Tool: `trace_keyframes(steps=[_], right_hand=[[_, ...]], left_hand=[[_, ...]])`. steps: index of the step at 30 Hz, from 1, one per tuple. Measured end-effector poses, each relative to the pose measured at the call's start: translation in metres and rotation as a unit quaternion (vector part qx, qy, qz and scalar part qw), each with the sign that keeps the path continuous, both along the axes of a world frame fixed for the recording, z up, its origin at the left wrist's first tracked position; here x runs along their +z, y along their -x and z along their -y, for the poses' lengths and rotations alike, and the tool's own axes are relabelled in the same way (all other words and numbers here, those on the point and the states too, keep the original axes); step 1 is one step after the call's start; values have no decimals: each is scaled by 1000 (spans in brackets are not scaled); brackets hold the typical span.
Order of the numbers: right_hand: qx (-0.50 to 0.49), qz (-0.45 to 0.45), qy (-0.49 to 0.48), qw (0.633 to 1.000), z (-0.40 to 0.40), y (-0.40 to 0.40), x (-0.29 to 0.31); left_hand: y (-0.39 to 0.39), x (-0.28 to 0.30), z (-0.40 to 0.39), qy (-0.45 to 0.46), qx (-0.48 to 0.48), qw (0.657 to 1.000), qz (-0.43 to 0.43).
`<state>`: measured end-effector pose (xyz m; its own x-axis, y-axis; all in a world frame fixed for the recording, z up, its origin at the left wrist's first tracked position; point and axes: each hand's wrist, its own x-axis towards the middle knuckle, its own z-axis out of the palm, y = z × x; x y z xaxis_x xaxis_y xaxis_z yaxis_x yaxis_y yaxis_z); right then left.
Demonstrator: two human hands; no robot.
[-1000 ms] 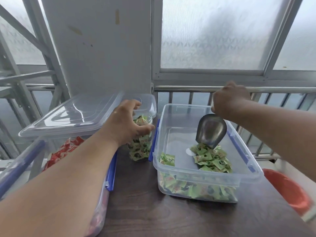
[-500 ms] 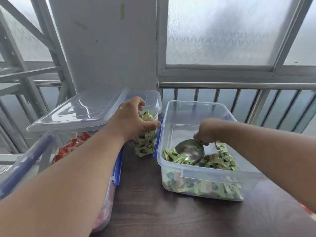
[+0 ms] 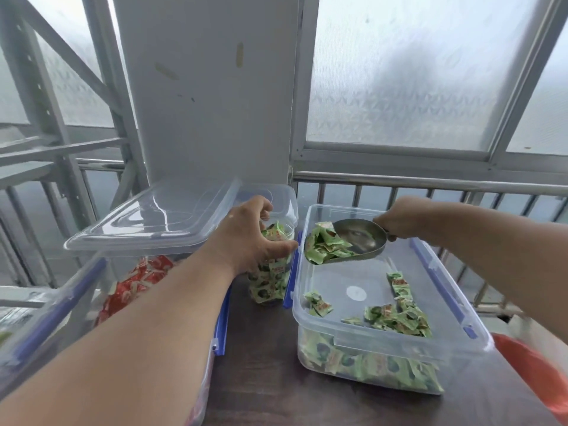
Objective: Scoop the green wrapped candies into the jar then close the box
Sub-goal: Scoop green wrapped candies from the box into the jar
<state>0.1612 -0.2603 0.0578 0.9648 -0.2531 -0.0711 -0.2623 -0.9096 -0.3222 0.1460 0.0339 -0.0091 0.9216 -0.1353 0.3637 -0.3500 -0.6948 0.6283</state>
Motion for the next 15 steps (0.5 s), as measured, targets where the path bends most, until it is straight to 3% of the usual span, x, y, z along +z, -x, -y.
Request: trace_keyframes(steps=[8, 12, 15], right_hand=[[36, 51, 49, 997, -47, -11, 56], [39, 69, 128, 989, -71, -19, 67], [59, 100, 202, 972, -85, -21, 68]], left_hand=[[3, 1, -2, 27, -20, 999, -5], [-1, 0, -5, 37, -55, 995, 77], [-5, -1, -5, -12, -77, 987, 138]])
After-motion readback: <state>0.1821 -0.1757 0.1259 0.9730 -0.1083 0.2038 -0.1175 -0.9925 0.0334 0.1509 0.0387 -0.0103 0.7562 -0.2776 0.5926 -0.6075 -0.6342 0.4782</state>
